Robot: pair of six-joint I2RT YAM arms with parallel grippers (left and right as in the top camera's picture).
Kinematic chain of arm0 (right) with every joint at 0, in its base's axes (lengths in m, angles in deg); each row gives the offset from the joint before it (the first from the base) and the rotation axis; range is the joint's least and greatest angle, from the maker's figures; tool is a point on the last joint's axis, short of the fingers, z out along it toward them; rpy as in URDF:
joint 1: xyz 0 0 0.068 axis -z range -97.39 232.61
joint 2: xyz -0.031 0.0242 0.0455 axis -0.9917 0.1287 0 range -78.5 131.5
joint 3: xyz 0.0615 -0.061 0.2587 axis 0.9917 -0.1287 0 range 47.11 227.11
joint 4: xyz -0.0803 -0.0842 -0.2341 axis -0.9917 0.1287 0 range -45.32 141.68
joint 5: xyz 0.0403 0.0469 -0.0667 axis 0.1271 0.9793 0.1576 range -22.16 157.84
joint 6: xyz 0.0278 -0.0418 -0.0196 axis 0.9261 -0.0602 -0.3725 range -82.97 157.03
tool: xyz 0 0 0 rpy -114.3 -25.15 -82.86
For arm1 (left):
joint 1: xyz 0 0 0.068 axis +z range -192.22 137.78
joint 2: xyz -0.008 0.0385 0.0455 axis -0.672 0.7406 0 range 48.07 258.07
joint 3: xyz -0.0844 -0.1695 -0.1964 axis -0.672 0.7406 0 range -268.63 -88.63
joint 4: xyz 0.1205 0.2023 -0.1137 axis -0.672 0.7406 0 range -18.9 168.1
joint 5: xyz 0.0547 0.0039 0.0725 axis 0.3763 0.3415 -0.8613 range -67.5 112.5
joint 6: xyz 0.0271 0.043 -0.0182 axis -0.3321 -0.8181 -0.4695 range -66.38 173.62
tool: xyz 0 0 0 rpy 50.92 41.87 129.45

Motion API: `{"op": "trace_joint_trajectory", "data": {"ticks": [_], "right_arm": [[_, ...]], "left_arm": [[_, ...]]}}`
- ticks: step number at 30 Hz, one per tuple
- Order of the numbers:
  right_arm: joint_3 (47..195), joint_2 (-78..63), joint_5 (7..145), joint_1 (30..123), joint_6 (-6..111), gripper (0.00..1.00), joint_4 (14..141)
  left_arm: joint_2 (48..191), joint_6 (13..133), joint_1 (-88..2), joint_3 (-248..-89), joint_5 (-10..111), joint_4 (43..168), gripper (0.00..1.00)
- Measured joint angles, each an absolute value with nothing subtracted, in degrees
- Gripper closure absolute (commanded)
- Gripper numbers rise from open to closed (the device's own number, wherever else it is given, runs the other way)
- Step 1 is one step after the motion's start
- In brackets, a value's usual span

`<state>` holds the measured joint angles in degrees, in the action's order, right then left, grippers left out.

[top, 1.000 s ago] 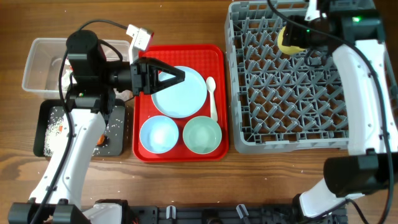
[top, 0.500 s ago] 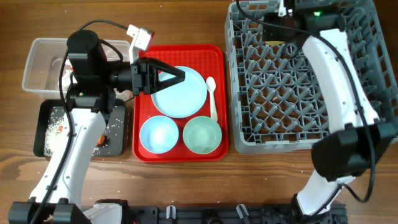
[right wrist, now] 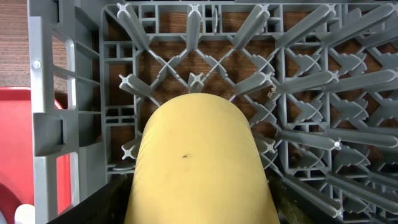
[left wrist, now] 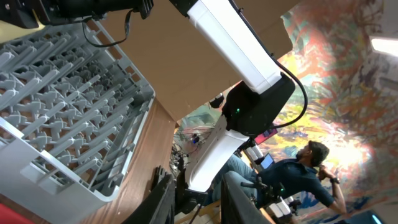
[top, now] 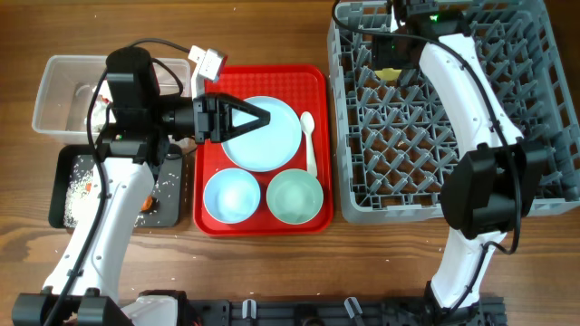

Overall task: Sort waste into correct bins and load items into the dishwasher rack
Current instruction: 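Lower the yellow cup upright into the rack and open the right gripper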

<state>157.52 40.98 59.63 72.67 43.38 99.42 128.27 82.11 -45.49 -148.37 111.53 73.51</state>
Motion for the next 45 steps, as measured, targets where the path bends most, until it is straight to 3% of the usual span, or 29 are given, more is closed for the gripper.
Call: {"op": "trace_joint_trajectory", "data": {"ticks": [16, 19, 21, 26, 30, 33, 45], "right_arm": [[156.97, 45.13, 59.65, 72.8, 43.38, 0.94, 99.07], [156.97, 45.15, 59.63, 73.37, 43.38, 0.76, 99.37], [156.97, 45.15, 59.63, 73.79, 43.38, 0.59, 99.44], [156.97, 45.15, 60.68, 74.14, 43.38, 0.52, 99.42], [156.97, 45.15, 61.77, 74.14, 43.19, 0.12, 99.44], [156.97, 45.15, 62.12, 74.14, 43.03, 0.02, 99.66], [160.16, 44.98, 63.37, 74.16, 42.51, 0.0, 103.57]], "left_arm": [[128.27, 80.65, -45.49, -148.37, 111.53, 73.3, 0.75], [128.27, 80.65, -45.49, -148.37, 111.51, 73.3, 0.73], [128.27, 80.62, -45.49, -148.37, 111.51, 73.23, 0.73], [128.27, 80.62, -45.49, -148.37, 111.53, 71.94, 0.72], [128.27, 80.62, -45.49, -148.37, 111.53, 71.7, 0.73], [128.27, 80.62, -45.49, -148.37, 111.51, 71.57, 0.72], [128.27, 80.43, -45.49, -148.37, 111.45, 71.39, 0.78]]}}
